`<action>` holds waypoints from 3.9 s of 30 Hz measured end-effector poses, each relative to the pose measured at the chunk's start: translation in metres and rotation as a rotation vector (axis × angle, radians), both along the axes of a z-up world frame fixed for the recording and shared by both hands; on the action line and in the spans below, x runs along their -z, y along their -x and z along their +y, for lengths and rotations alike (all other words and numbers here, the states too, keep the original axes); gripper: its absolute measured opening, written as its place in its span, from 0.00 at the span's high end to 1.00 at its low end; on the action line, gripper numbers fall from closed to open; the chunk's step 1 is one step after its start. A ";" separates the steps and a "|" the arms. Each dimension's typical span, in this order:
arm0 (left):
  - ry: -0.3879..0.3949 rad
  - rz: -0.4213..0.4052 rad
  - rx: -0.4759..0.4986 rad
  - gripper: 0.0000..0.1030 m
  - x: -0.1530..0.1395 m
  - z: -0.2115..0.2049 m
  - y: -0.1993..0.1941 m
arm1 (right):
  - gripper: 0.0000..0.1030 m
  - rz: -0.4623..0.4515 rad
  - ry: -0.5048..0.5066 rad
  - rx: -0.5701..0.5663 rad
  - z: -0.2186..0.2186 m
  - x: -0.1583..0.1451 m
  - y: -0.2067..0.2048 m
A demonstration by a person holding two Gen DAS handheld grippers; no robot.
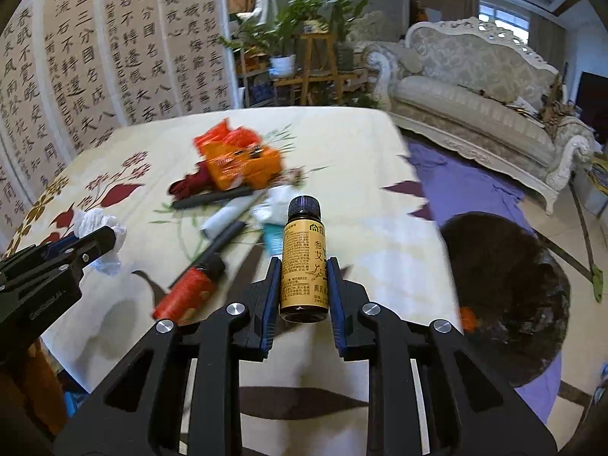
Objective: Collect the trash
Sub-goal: 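Grasp the brown bottle with the right gripper while the left holds the tissue, then carry tissue and brown bottle over the bin and release both, then return to the bed and grasp the red bottle with the left gripper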
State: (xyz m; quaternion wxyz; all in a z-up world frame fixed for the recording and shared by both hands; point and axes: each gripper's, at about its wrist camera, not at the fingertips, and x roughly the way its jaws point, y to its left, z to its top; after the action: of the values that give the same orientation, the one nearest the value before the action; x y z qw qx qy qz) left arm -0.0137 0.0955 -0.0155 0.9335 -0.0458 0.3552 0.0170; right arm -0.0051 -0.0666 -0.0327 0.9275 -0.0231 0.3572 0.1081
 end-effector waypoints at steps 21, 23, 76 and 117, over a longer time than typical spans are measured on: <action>-0.026 -0.048 0.343 0.69 -0.015 -0.166 -0.034 | 0.78 -0.027 -0.007 0.333 -0.144 0.006 -0.002; -0.034 -0.048 0.368 0.69 -0.013 -0.180 -0.038 | 0.78 -0.024 -0.011 0.355 -0.154 0.008 -0.004; -0.092 -0.018 0.356 0.29 0.003 -0.231 -0.083 | 0.63 -0.005 -0.073 0.493 -0.225 0.035 -0.019; -0.105 0.041 0.064 0.31 0.024 -0.063 -0.009 | 0.62 0.002 -0.059 0.151 -0.063 0.019 0.004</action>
State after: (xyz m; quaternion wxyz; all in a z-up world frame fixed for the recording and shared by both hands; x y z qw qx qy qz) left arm -0.0044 0.0326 -0.0391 0.9271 0.0152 0.3743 0.0068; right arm -0.0091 -0.1294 -0.0518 0.9329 0.0316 0.3554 0.0482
